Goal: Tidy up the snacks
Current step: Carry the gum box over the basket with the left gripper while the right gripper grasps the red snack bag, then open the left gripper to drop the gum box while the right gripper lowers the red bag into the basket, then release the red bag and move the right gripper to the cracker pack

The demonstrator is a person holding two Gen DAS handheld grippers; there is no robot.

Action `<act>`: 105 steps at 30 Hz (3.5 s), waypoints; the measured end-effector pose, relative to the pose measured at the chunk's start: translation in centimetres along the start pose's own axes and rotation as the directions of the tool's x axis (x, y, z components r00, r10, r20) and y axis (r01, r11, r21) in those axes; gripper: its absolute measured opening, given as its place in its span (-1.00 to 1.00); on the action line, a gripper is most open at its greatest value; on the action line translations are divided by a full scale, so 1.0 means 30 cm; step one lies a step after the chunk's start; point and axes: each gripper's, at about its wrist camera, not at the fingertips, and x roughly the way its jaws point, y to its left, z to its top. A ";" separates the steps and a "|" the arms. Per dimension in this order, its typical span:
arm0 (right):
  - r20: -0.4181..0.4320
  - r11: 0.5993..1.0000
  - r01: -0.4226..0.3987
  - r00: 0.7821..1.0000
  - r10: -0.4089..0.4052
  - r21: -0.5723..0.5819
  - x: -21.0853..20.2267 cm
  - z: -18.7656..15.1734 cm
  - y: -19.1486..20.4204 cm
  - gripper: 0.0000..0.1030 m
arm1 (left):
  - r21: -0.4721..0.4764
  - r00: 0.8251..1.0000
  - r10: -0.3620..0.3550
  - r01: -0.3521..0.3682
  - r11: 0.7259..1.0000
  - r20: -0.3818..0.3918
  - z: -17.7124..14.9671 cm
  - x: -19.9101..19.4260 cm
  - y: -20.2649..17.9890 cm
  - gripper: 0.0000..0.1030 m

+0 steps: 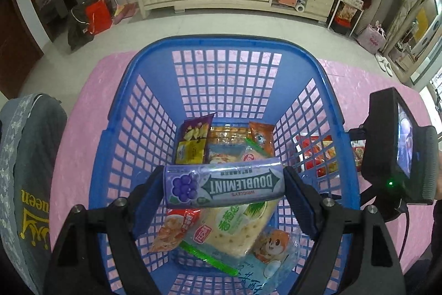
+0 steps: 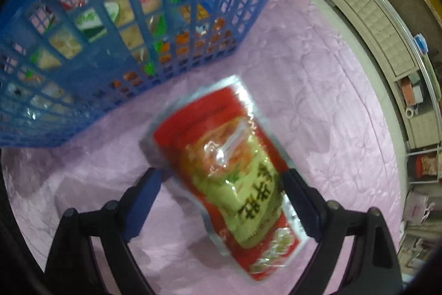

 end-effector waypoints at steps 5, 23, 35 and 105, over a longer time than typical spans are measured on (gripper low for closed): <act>0.052 0.997 -0.025 0.998 0.021 0.070 -0.043 -0.056 -0.029 0.20 | -0.006 1.000 0.002 -0.003 1.000 -0.012 -0.002 0.004 0.000 0.58; 0.208 0.922 -0.076 0.978 -0.005 0.379 -0.250 -0.115 -0.138 -0.68 | 0.013 1.000 -0.003 0.003 1.000 -0.003 -0.026 -0.046 0.021 0.59; 0.318 0.879 -0.058 0.942 -0.109 0.473 -0.489 -0.035 -0.081 -0.68 | 0.070 0.996 -0.013 0.007 0.998 0.086 -0.040 -0.147 0.078 0.60; 0.235 0.852 0.072 0.946 -0.223 0.518 -0.549 0.105 0.096 0.59 | 0.054 0.981 -0.028 0.018 0.998 0.192 -0.119 -0.372 0.259 1.00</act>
